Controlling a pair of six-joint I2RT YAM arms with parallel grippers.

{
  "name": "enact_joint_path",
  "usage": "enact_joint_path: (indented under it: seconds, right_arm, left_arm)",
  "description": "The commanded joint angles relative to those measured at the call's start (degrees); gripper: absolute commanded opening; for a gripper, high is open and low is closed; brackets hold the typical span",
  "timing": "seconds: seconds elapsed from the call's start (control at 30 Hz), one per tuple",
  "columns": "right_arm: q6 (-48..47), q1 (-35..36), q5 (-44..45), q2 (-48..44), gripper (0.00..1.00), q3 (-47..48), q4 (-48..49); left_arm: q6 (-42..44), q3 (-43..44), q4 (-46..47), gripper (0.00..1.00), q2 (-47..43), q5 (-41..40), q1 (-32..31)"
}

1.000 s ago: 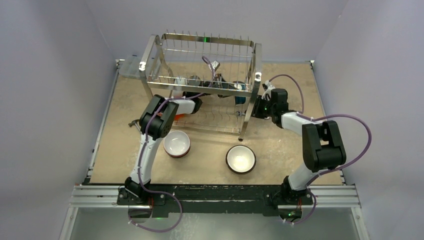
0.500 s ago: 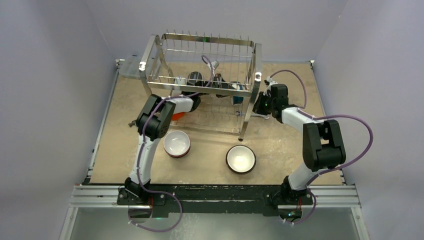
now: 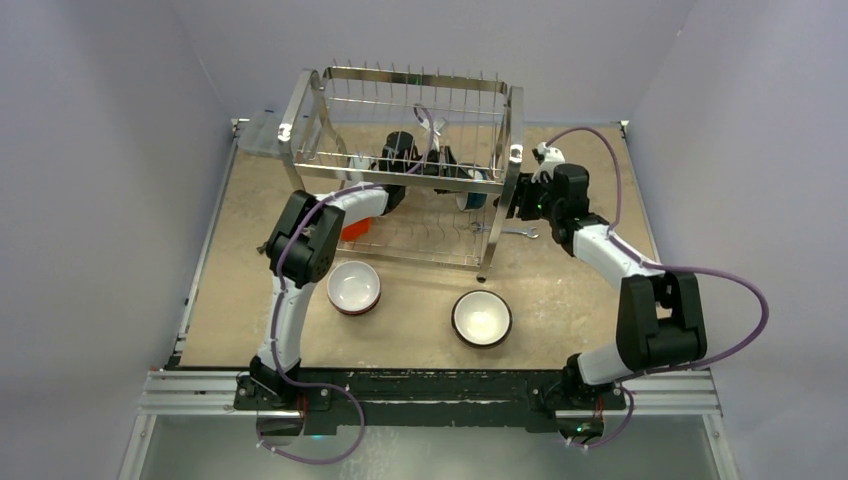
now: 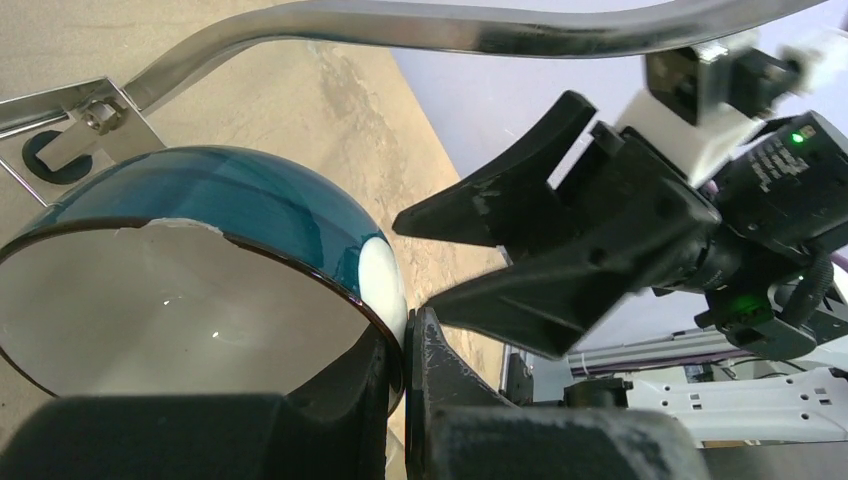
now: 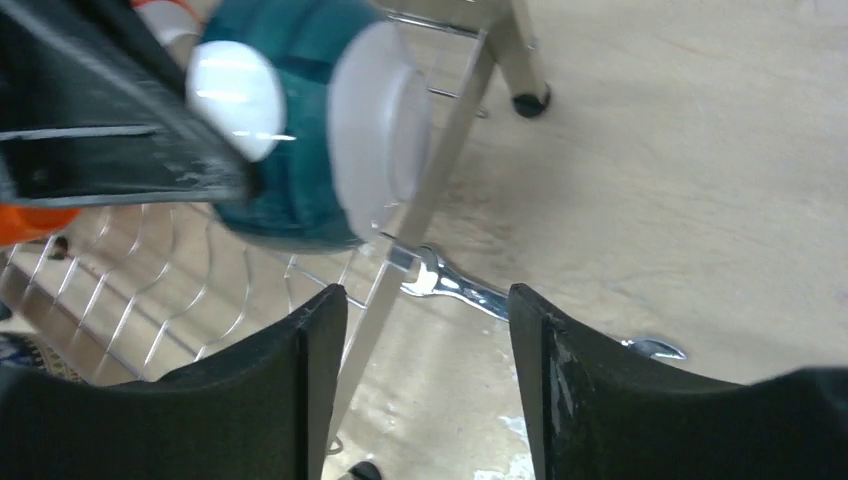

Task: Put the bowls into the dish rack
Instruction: Place the bowl in the dish rack.

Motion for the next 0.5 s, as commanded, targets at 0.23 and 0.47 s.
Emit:
enact_joint_path:
  seconds: [0.23,0.47]
  right_arm:
    - [-5.03,5.33,-7.48,-3.16,0.86,-2.36,10.29]
    - [-3.14,8.84,2.31,-3.59,0.99,-0.8,12.82]
  left_arm:
    - [-21.58,-2.69,25.92,0.0,-1.31,0.51,0.36]
    - [-28.43,-4.74,33.81,0.0,-2.83,-0.26,0.2]
